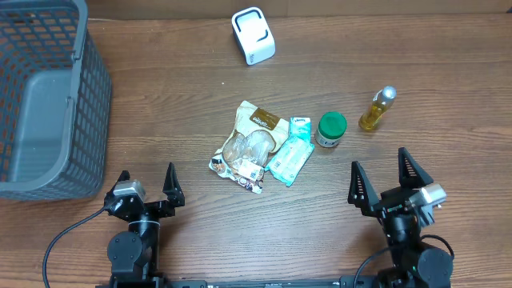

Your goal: Scan the item barcode

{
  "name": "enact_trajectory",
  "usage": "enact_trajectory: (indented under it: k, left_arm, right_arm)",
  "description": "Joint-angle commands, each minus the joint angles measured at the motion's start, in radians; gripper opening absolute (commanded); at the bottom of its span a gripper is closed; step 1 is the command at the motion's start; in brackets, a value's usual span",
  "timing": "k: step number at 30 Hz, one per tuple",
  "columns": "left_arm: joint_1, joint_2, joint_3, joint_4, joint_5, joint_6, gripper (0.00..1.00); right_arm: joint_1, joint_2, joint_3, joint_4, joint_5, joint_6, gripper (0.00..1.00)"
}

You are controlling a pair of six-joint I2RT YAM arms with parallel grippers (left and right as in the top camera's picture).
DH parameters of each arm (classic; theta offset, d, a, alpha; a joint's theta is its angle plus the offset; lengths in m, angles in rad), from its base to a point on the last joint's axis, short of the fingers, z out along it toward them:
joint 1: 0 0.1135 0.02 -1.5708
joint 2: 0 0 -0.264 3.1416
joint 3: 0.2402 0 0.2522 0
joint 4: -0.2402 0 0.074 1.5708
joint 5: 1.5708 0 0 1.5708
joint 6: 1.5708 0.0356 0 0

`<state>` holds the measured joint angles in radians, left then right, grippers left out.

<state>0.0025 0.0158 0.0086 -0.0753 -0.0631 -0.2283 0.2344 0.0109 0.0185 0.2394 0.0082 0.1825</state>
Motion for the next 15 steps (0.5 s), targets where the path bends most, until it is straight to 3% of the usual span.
enact_trajectory:
  k: [1,10,15]
  left_arm:
    - [0.006,-0.011,-0.003,0.001,0.008,0.023,1.0]
    - [0.006,-0.011,-0.003,0.001,0.008,0.023,0.99]
    - [0.006,-0.011,-0.003,0.001,0.008,0.023,1.0]
  right_arm:
    - [-0.036,-0.008,-0.011,-0.067,0.014,-0.003,1.0]
    - [-0.067,-0.008,-0.011,-0.317,0.017,-0.004,1.0]
    - [-0.067,-0.008,-0.011,-0.321,0.017,-0.073,1.0]
